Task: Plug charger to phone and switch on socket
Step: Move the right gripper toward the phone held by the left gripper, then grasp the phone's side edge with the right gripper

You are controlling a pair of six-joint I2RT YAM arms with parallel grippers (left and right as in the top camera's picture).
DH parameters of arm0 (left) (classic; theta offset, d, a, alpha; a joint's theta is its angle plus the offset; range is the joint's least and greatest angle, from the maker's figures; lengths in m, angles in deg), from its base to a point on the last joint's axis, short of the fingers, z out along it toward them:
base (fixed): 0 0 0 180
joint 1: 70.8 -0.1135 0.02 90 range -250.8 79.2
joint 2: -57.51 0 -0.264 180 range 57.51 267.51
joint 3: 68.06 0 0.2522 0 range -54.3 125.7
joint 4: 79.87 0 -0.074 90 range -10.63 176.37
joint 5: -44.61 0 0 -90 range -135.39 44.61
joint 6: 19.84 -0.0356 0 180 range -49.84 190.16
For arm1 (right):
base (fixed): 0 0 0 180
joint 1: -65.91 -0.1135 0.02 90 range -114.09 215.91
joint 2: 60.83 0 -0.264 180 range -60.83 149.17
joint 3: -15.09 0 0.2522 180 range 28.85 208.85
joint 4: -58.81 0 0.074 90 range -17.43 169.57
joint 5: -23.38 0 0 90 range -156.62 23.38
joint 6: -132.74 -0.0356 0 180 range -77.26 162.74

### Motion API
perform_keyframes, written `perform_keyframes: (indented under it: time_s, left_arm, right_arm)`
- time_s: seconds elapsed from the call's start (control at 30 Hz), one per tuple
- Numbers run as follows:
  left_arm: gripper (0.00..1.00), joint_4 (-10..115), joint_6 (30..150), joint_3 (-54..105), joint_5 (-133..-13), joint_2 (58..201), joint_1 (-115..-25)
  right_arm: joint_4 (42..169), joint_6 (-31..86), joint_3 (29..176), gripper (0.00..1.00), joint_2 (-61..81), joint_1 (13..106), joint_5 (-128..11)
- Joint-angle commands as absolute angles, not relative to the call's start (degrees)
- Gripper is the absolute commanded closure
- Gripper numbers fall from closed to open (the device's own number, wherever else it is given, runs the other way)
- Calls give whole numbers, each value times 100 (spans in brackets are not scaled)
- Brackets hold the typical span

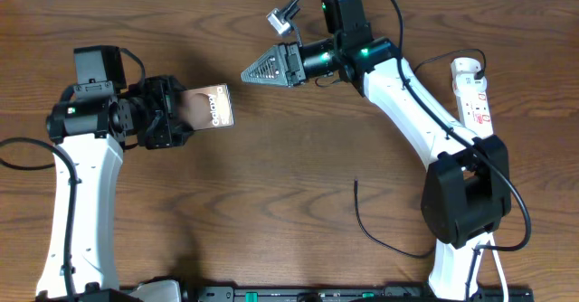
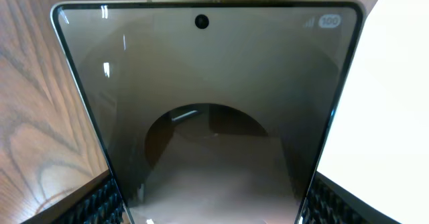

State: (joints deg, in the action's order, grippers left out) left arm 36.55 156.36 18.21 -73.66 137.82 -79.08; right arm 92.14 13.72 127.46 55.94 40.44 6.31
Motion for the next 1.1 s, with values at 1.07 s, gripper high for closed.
perform_keyframes:
  time_s: [1.07]
  left_arm:
    - [93, 3550, 15974, 1856, -6881, 13885, -7499]
  right_arm:
    - [8563, 1040, 12761, 1, 6256, 3353, 832]
